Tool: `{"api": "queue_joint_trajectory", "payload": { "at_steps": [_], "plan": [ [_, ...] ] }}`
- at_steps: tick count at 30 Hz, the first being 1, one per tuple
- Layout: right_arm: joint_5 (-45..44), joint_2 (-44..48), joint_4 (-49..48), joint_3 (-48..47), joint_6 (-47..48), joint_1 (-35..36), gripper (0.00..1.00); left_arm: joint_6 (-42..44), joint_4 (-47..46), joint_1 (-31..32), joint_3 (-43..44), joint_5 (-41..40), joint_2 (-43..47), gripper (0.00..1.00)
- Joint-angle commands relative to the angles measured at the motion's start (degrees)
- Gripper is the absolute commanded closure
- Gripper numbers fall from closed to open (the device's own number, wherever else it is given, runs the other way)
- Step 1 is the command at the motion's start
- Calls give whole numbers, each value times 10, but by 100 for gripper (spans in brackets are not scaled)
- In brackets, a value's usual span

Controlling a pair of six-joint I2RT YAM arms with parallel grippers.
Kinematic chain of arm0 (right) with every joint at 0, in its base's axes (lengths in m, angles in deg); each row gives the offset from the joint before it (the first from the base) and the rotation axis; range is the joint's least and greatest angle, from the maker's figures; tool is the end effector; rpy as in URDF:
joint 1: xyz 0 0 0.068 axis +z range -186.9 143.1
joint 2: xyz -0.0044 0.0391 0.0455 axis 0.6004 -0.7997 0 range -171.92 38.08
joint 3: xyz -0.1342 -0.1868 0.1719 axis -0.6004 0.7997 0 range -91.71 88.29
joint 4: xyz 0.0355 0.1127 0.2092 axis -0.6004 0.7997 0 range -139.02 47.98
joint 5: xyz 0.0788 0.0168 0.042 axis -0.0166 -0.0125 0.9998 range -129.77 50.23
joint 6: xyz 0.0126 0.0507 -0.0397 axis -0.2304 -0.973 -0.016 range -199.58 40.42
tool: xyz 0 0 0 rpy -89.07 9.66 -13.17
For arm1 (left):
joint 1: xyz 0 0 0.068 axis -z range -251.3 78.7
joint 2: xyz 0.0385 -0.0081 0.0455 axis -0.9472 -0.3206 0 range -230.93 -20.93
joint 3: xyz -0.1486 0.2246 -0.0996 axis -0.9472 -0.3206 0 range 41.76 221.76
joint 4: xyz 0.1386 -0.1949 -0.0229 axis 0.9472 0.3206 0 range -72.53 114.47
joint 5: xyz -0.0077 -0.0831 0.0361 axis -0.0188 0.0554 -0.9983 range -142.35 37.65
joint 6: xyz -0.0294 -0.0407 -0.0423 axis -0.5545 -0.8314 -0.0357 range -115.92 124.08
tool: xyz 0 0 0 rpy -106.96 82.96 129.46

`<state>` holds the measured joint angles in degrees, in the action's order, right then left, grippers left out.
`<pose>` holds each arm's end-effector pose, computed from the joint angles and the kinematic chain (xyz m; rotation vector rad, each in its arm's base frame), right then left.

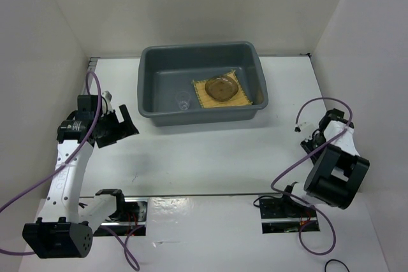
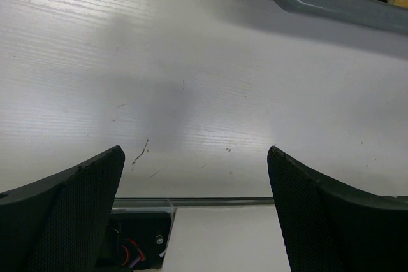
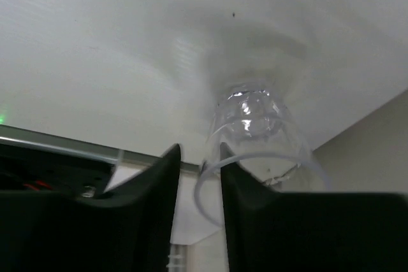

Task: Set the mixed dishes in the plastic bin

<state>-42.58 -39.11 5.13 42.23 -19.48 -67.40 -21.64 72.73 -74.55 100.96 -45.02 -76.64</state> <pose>0.1621 -0.0984 0.1968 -0.7926 3.0126 -0.1450 0.1587 0.0024 0.3189 -0.5697 2.4267 -0.3249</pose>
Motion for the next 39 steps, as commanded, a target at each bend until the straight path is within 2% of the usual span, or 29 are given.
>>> {"api": "queue_joint_trajectory", "payload": {
  "at_steps": [1, 2, 6, 8, 10, 12, 13, 14, 15, 17, 18, 19, 20, 22, 26, 28, 34, 39],
  "plan": [
    [13, -23, 15, -39, -9, 4, 80, -2, -7, -4, -1, -4, 6, 1],
    [30, -23, 40, -65, -14, 4, 99, -2, -7, -4, -1, -4, 6, 1],
    [103, 26, 153, -190, -7, 14, 100, -2, -7, -4, -1, -9, 6, 1],
    [124, 49, 204, -304, -7, 45, 100, -2, -7, -4, -1, -9, 6, 1],
    [119, 84, 204, -404, -45, 142, 100, -2, -7, -4, -1, -9, 6, 1],
    [86, 91, 193, -462, -97, 235, 100, -2, -7, -4, -1, -9, 6, 1],
    [66, 85, 184, -512, -123, 334, 100, -7, -7, -4, -1, -14, 6, 1],
    [43, 72, 175, -536, -147, 383, 100, -7, -7, -4, -1, -14, 6, 1],
    [11, 33, 162, -582, -182, 456, 100, -7, -7, -4, -1, -14, 6, 1],
    [11, -26, 176, -647, -209, 511, 100, -7, -7, -4, -1, -14, 0, 1],
    [11, -64, 194, -741, -236, 540, 100, -7, -2, -4, -1, -14, 0, 1],
    [11, -147, 205, -789, -252, 588, 100, -7, -2, -4, -1, -14, -8, 1],
    [11, -179, 205, -824, -259, 613, 100, -7, -2, -4, -1, -14, -18, 1],
    [-8, -266, 205, -902, -251, 678, 100, -7, -2, -4, -1, -9, -32, 1],
    [-26, -417, 205, -1040, -238, 758, 100, -7, -2, -4, -7, -9, -43, 1],
    [-33, -497, 205, -1149, -224, 800, 100, -7, -2, -4, -7, -9, -48, 1],
    [-59, -659, 205, -1267, -217, 849, 100, -7, -2, -4, -7, -3, -66, 1],
    [-45, -714, 205, -1295, -198, 849, 100, -2, -2, -4, -7, 2, -89, 1]
  ]
}}
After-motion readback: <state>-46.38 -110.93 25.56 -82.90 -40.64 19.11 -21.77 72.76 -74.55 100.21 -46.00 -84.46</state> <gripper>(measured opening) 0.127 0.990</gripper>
